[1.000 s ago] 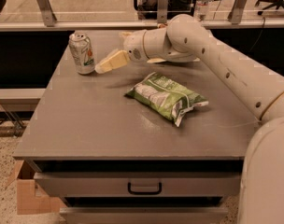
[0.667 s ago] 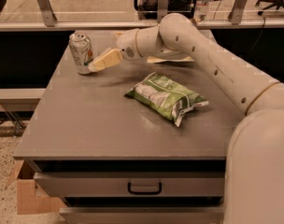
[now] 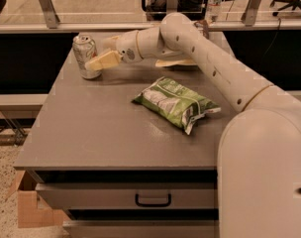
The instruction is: Knock 7up can over
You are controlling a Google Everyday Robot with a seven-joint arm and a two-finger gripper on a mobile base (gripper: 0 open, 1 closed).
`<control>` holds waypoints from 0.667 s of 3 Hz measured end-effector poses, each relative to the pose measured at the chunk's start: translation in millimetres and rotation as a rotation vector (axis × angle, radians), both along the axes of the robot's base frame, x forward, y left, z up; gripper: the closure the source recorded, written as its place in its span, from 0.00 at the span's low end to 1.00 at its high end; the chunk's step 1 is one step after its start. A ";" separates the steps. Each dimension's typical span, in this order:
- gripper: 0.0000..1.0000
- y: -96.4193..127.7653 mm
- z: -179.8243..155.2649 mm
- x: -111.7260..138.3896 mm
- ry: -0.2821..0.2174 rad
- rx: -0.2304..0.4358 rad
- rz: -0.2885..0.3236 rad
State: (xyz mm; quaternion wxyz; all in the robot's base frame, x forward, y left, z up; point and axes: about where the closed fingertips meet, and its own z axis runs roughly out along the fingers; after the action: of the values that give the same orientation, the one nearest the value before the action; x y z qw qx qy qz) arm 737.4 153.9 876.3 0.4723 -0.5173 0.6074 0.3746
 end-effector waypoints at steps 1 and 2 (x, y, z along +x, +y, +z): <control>0.48 2.3 -1.3 -0.3 0.019 0.000 0.023; 0.72 -1.0 -1.7 -2.3 0.031 0.000 0.035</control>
Offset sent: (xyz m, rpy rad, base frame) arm -0.0023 -0.0128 0.0001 -0.0001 0.0419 0.0379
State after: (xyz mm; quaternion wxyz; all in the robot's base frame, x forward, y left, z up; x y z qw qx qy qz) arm 735.2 153.0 874.6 0.4562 -0.5220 0.6054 0.3910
